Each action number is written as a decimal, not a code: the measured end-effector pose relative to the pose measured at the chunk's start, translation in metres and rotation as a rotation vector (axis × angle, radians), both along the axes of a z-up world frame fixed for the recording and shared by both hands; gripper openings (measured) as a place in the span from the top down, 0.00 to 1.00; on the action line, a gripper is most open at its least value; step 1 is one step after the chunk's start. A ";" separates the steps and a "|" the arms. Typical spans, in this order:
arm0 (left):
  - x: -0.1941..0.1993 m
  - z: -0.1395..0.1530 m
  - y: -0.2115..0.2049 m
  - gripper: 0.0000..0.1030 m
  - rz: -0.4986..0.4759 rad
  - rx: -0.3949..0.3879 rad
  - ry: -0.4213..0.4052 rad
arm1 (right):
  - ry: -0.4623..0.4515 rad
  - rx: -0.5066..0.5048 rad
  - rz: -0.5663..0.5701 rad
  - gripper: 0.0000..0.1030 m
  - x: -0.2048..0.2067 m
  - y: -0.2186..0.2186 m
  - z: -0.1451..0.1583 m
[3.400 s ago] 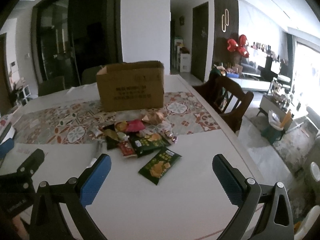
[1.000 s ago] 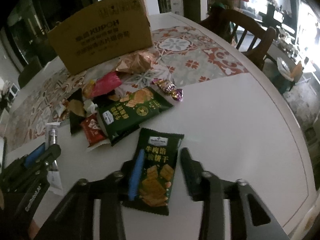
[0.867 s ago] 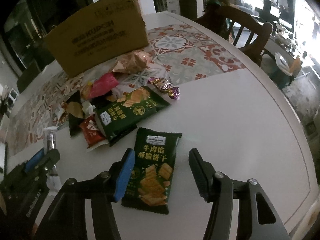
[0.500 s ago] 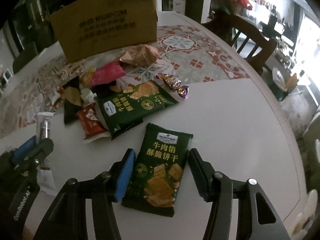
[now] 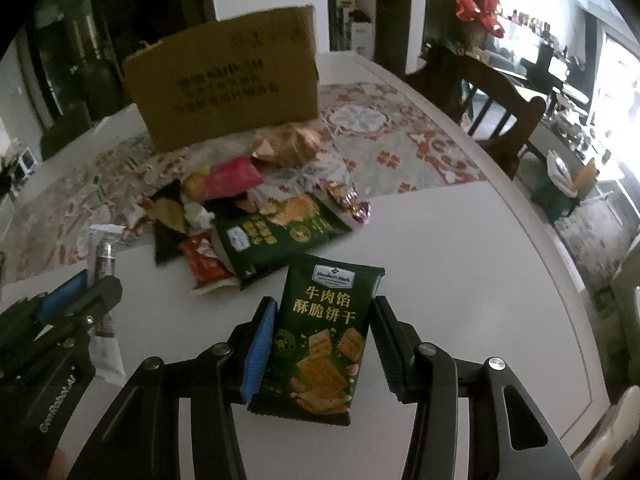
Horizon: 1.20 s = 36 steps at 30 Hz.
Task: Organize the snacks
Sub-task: 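Lift the white bar and green packet and carry both toward the cardboard box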
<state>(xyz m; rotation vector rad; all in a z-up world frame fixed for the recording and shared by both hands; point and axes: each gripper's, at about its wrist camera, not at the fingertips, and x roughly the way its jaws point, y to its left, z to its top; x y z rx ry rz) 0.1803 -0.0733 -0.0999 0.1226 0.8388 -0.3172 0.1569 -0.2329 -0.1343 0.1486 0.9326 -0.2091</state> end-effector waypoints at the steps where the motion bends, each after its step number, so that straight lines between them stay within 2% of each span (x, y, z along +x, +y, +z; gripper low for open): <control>1: -0.002 0.004 0.000 0.75 -0.007 -0.005 -0.012 | -0.009 -0.002 0.009 0.52 -0.001 0.001 0.003; 11: 0.004 0.034 0.010 0.75 -0.032 -0.072 -0.026 | -0.134 0.023 0.124 0.55 0.003 0.007 0.041; 19: 0.009 0.055 0.013 0.75 -0.052 -0.085 -0.064 | -0.216 0.066 0.178 0.57 0.010 0.010 0.066; 23: 0.015 0.063 0.016 0.75 -0.063 -0.081 -0.065 | -0.245 0.040 0.186 0.56 0.009 0.012 0.075; 25: 0.020 0.069 0.015 0.75 -0.068 -0.062 -0.085 | -0.253 0.032 0.196 0.56 0.012 0.012 0.080; 36: 0.067 0.114 0.008 0.75 -0.066 -0.076 -0.198 | -0.360 0.039 0.214 0.56 0.051 0.003 0.118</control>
